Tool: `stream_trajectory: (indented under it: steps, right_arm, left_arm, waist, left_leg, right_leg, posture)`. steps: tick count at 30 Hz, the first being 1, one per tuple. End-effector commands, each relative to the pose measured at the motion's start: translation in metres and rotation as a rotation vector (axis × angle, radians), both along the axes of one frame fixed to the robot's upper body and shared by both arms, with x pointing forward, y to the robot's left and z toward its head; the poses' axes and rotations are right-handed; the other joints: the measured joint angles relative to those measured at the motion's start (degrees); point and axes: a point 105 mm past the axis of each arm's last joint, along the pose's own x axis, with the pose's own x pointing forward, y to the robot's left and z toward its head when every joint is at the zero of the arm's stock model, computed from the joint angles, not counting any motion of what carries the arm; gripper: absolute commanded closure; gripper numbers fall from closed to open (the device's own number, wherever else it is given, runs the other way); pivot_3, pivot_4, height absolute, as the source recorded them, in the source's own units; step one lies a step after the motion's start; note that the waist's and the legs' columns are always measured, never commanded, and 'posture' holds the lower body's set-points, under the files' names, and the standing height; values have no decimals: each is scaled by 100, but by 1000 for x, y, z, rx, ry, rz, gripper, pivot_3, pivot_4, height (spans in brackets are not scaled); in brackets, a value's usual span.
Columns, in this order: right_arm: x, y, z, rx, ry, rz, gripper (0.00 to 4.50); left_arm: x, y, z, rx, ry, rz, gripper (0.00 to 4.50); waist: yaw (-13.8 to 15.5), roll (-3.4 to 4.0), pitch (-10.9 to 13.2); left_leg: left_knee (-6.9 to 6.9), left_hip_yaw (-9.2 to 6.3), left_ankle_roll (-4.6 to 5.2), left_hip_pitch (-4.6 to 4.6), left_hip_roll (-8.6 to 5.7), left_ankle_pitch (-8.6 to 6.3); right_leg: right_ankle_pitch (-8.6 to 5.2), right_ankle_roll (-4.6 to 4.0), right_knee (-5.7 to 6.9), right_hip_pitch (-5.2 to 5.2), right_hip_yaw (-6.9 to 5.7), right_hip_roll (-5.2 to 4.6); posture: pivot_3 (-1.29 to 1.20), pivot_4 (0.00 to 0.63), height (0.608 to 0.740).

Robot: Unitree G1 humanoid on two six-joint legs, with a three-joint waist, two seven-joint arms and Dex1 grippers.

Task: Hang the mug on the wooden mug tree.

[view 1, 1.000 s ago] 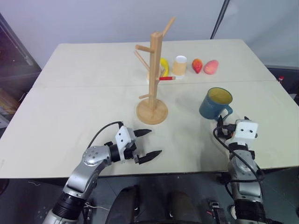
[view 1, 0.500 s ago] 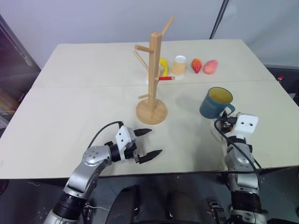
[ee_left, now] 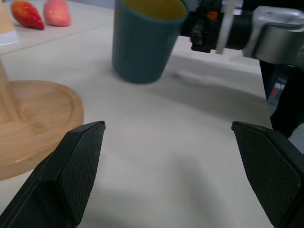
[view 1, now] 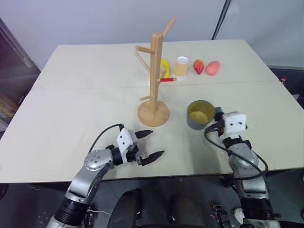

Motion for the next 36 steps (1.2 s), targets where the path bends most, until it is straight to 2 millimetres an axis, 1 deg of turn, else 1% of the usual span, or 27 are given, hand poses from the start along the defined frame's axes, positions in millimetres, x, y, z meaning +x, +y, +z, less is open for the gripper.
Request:
stream_trajectory:
  steps: [1, 2, 3, 6, 7, 8, 9, 11, 13, 16, 18, 26, 36]
  right_arm:
    - [-16, 36, 28, -200, -68, 265, 4490]
    - [-18, 40, 30, -227, -62, 303, 4490]
    - [-20, 44, 37, -241, -54, 347, 4490]
    - [-17, 52, 68, -257, -49, 430, 4490]
    - [-16, 53, 74, -258, -48, 436, 4490]
    - [-13, 54, 82, -255, -51, 442, 4490]
    - [-9, 57, 94, -260, -60, 456, 4490]
    - [2, 65, 120, -285, -78, 489, 4490]
    - [8, 69, 131, -298, -72, 505, 4490]
    - [16, 73, 142, -306, -67, 520, 4490]
    - [20, 75, 145, -311, -65, 523, 4490]
    - [26, 79, 148, -341, -51, 543, 4490]
    - [34, 84, 147, -362, -34, 546, 4490]
  left_arm:
    - [9, 16, 22, -58, -72, 82, 0]
    - [11, 19, 24, -62, -76, 96, 0]
    - [14, 24, 28, -67, -87, 118, 0]
    - [23, 39, 38, -69, -122, 167, 0]
    - [24, 41, 40, -70, -127, 172, 0]
    - [25, 43, 43, -70, -135, 173, 0]
    - [26, 46, 48, -76, -147, 175, 0]
    - [29, 50, 63, -95, -180, 175, 0]
    - [30, 51, 71, -103, -193, 172, 0]
    - [29, 53, 81, -117, -205, 162, 0]
    - [27, 54, 85, -121, -209, 157, 0]
    - [23, 56, 96, -129, -217, 151, 0]
    - [19, 53, 111, -142, -236, 121, 0]
  waist:
    - [-1, 0, 1]
    - [2, -3, 2]
    - [7, -3, 2]
    - [1, -6, 5]
    - [-4, -7, 5]
    - [-3, -7, 5]
    - [59, -15, 1]
    - [62, -4, 28]
    - [67, 0, 40]
    - [86, -22, 31]
    - [87, -24, 33]
    - [51, -25, 36]
    - [60, -25, 36]
  left_leg:
    - [1, 0, 0, 0, 0, 0]
    - [1, 0, 0, 0, 0, 0]
    - [2, -1, 0, -1, 0, 0]
    - [4, -2, 0, -2, 1, 0]
    - [6, -2, 0, -1, 1, 0]
    - [6, -2, 0, -2, 1, 0]
    - [6, -2, 0, -2, 1, 0]
    - [4, -6, 3, -13, -2, -2]
    - [14, -1, 2, -14, -1, -1]
    - [3, -7, 3, -8, 0, -3]
    - [1, -6, 4, -14, -3, -4]
    - [4, -5, 4, -15, -4, -3]
    - [5, -4, 3, -15, -5, -3]
  right_leg:
    - [0, 0, 0, 1, -1, 0]
    - [0, 0, 0, 2, -1, 0]
    - [0, 1, 0, 1, -2, -1]
    - [0, 1, -1, 1, -3, -6]
    - [0, 1, -1, 2, -3, -8]
    - [0, 1, -1, 0, -3, -10]
    - [0, 1, -1, 1, -3, -11]
    - [1, 2, -10, -3, -11, -18]
    - [3, -5, -7, -7, -6, -17]
    - [3, -2, -14, 2, -12, -18]
    - [4, 0, -19, 0, -11, -22]
    - [4, 1, -11, -5, -13, -22]
    - [4, 1, -11, -5, -14, -21]
  posture:
    - [0, 150, 740]
    - [0, 150, 740]
    - [0, 150, 740]
    - [0, 150, 740]
    - [0, 150, 740]
    - [0, 150, 740]
    - [0, 150, 740]
    - [0, 150, 740]
    - [0, 150, 740]
    - [0, 150, 740]
    - [0, 150, 740]
    - [0, 150, 740]
    - [0, 150, 740]
